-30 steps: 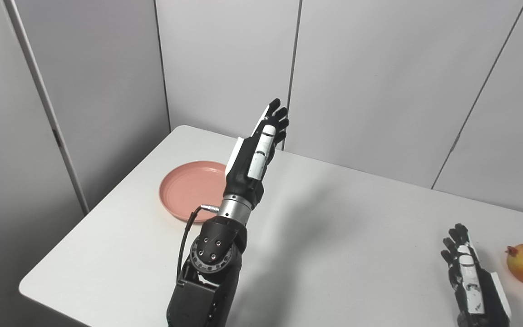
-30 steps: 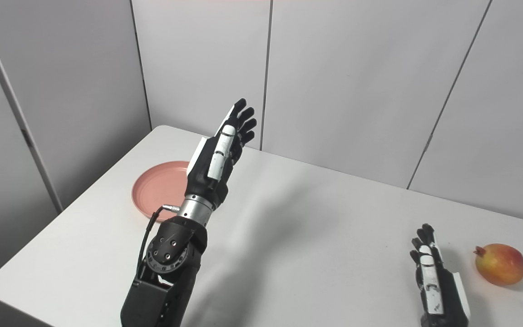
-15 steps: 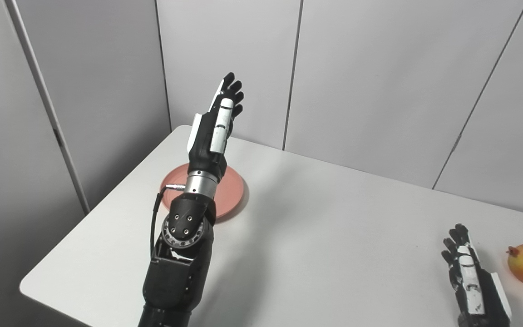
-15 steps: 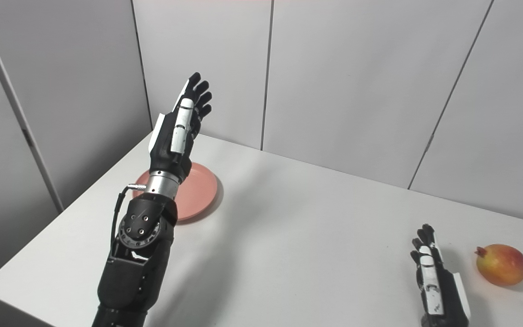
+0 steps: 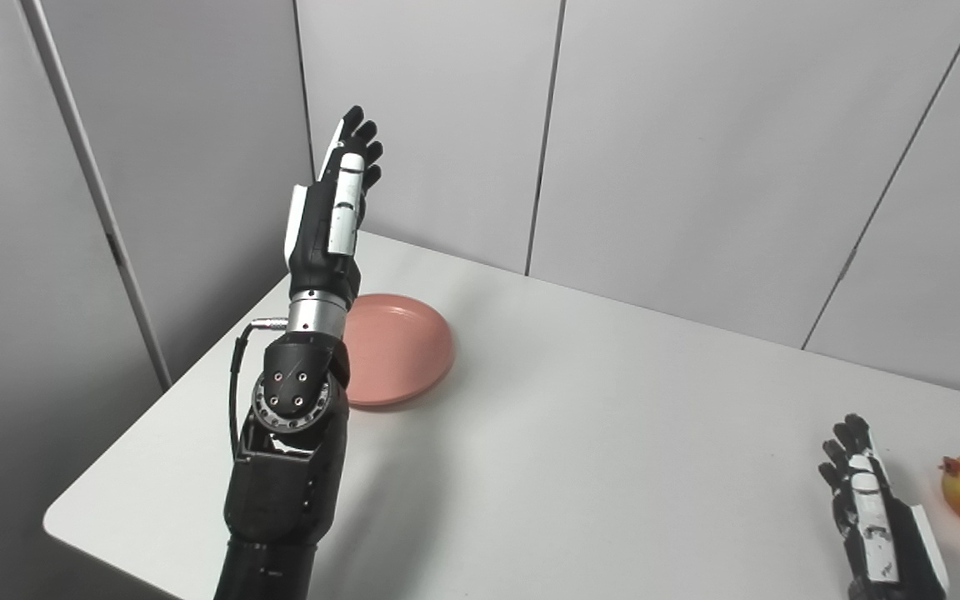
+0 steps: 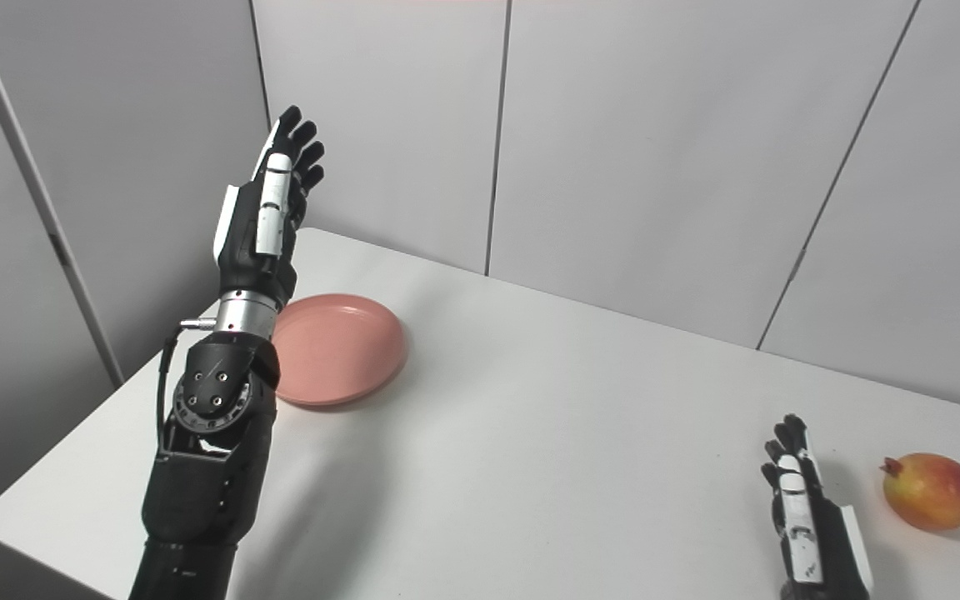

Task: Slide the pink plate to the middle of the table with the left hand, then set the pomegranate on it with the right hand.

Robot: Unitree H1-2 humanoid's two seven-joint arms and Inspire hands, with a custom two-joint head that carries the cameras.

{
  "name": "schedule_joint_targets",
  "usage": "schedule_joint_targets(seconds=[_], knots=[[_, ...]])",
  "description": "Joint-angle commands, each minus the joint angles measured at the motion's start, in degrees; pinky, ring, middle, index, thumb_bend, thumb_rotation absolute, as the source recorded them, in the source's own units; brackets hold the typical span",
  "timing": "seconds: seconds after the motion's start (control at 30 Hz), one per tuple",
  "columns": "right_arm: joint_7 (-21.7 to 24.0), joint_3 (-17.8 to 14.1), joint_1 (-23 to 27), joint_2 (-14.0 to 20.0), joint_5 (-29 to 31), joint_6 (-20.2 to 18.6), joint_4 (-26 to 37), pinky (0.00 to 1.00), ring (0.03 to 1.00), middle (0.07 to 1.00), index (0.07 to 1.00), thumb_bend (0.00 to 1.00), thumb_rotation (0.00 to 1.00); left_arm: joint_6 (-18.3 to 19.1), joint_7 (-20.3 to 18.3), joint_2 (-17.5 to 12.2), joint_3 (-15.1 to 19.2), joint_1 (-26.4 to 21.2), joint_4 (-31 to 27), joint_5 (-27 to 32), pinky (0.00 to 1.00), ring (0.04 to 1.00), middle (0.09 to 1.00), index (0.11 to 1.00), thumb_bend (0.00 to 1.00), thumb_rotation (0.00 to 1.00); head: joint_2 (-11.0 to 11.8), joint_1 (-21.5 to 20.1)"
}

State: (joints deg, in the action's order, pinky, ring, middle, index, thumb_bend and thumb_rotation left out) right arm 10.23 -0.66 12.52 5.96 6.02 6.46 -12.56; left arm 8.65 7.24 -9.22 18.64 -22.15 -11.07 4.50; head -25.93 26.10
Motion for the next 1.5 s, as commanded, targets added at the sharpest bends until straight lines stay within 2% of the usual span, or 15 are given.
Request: schedule_joint_targets(seconds=[0.0, 0.13, 0.4, 0.6, 0.83, 1.13, 1.27, 1.47], knots=[[0.3, 0.0, -2.0, -0.6, 0.8, 1.4, -1.5, 1.0, 1.0, 1.0, 1.0, 0.07, 1.0, -1.7, 0.8, -1.3, 0.5, -2.0, -0.4, 0.5, 0.95, 0.945, 0.95, 0.938, 0.39, 1.0, 0.0, 0.0], [0.7, -0.1, -2.0, -0.5, 1.4, 1.1, -1.5, 1.0, 1.0, 1.0, 1.0, 0.07, 1.0, -0.7, 1.3, -1.8, 1.4, -1.9, -0.3, 0.7, 0.94, 0.94, 0.942, 0.928, 0.39, 1.0, 0.2, 0.3], [1.0, -0.3, -2.0, -0.6, 2.3, 1.4, -1.8, 1.0, 1.0, 1.0, 1.0, 0.08, 1.0, -1.6, 0.4, -4.2, 3.7, -1.1, 1.9, 3.7, 0.94, 0.948, 0.951, 0.934, 0.4, 1.0, 0.7, 0.4], [0.9, -0.6, -2.0, -0.8, 3.3, 0.9, -1.6, 1.0, 1.0, 1.0, 1.0, 0.07, 1.0, -0.7, 0.8, -4.2, 6.0, -0.8, 3.5, 7.6, 0.95, 0.957, 0.963, 0.953, 0.38, 1.0, 0.9, 0.7], [1.0, -0.4, -2.1, -0.6, 3.3, 1.9, -1.9, 1.0, 1.0, 1.0, 1.0, 0.05, 1.0, 0.9, 1.1, -4.1, 7.3, 0.0, 5.0, 10.3, 0.95, 0.951, 0.951, 0.935, 0.37, 1.0, 0.9, 0.6], [0.1, -0.4, -2.1, -0.8, 2.8, -0.5, -0.4, 1.0, 1.0, 1.0, 1.0, 0.06, 1.0, -0.7, 0.2, -4.7, 8.6, 0.3, 9.4, 13.1, 0.96, 0.952, 0.956, 0.938, 0.35, 1.0, 1.0, 0.6], [0.7, -0.1, -2.2, -0.4, 2.5, 0.8, -0.9, 1.0, 1.0, 1.0, 1.0, 0.06, 1.0, -1.7, 0.0, -4.8, 8.9, 0.5, 11.2, 13.9, 0.98, 0.961, 0.964, 0.944, 0.34, 1.0, 1.1, 0.5], [0.9, -0.1, -2.4, -0.3, 2.7, 0.2, -0.4, 1.0, 1.0, 1.0, 1.0, 0.06, 1.0, -4.5, -0.1, -5.5, 8.7, 1.2, 15.0, 13.7, 0.99, 0.969, 0.971, 0.944, 0.33, 1.0, 1.0, 0.7]])
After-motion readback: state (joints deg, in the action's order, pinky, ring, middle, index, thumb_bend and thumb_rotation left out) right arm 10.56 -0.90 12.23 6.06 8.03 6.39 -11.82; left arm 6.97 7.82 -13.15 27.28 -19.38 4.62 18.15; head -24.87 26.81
